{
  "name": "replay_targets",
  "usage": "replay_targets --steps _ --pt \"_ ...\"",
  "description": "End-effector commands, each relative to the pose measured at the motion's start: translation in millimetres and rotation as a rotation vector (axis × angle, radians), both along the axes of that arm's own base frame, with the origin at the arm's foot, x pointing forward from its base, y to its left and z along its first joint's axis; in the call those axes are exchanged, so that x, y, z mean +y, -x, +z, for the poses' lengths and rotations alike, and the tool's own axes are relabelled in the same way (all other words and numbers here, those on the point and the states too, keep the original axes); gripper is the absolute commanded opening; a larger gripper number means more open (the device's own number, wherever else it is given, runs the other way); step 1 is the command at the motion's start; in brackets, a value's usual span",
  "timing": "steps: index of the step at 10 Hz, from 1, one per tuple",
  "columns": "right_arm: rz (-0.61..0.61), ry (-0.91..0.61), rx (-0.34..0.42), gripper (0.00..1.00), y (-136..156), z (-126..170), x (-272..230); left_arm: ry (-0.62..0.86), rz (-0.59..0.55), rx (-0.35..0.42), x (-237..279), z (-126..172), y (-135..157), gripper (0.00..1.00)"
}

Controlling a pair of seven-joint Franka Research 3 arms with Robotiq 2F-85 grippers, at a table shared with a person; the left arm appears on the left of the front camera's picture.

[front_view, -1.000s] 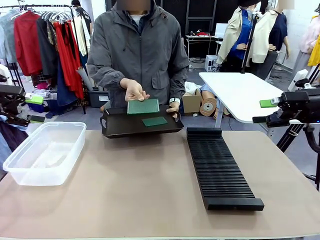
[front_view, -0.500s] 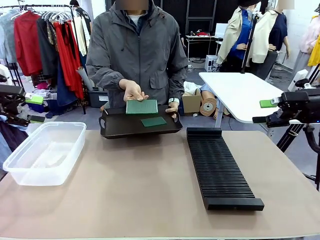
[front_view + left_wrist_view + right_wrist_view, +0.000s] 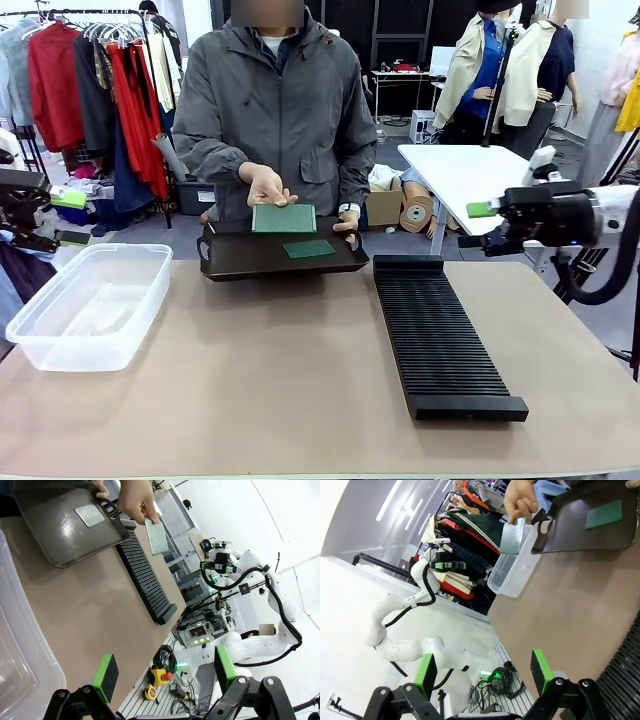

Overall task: Sort PCBs into racks and boxes based on the side picked up.
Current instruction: Pick up the Blank PCB handed by the Human.

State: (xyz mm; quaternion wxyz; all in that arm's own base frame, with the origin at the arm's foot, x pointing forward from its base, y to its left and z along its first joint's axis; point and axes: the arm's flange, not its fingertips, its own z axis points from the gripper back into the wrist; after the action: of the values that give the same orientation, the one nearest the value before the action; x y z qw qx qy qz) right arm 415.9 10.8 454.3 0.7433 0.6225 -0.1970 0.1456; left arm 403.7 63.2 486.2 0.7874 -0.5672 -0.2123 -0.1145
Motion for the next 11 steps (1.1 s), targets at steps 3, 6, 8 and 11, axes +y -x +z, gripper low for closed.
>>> replay_targets --steps 3,6,8,11 --pt "-0.026 -0.018 0.037 1.0 -50.4 -28.4 29.0 -0.001 -0.003 0.004 0.8 2.1 2.2 1.0" --pt "0.025 -0.048 0.009 1.0 -81.3 -43.9 53.1 -0.001 -0.003 0.004 0.8 2.1 2.2 1.0" --pt "0.029 -0.055 -0.001 1.0 -98.4 -48.7 74.5 -0.001 -0.003 0.004 0.8 2.1 2.2 1.0" --pt "0.013 -0.064 0.01 1.0 -117.0 -63.6 100.3 -0.001 -0.003 0.004 0.8 2.1 2.2 1.0"
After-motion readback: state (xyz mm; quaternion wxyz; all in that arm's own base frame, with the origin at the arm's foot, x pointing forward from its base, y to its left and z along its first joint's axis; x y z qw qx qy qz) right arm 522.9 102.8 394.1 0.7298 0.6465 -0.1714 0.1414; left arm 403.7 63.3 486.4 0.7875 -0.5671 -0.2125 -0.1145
